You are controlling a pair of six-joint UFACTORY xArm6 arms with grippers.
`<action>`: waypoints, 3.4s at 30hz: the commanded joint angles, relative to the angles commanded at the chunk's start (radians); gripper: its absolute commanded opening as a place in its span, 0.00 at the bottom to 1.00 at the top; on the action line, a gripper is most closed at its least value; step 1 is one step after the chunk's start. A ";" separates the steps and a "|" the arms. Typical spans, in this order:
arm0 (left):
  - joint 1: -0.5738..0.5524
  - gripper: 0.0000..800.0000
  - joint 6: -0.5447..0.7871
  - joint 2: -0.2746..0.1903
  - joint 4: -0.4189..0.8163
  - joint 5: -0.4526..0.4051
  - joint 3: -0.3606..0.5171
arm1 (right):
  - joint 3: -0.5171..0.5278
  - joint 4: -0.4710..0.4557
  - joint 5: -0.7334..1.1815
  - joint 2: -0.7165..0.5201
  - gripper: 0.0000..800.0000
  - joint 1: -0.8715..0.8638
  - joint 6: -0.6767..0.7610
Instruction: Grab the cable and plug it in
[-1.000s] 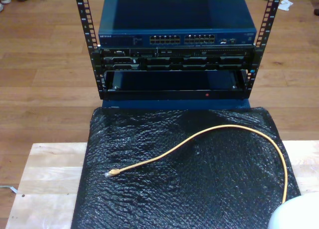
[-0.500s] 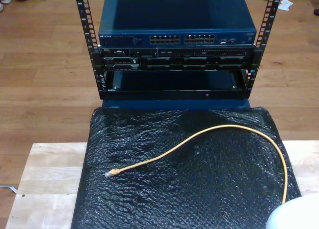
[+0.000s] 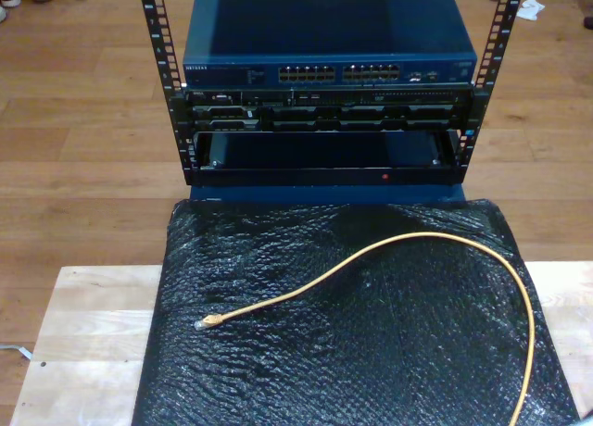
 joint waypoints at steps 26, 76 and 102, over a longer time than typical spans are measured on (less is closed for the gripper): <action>-0.414 1.00 -0.460 0.000 -0.135 0.117 -0.123 | -0.459 0.115 0.114 0.439 0.99 0.410 0.500; -0.697 1.00 -0.858 0.006 -0.385 0.003 -0.038 | -0.621 0.295 0.190 0.565 0.99 0.793 0.658; -0.692 1.00 -0.855 0.029 -0.381 -0.048 -0.054 | -0.626 0.295 0.032 0.585 0.99 1.175 0.842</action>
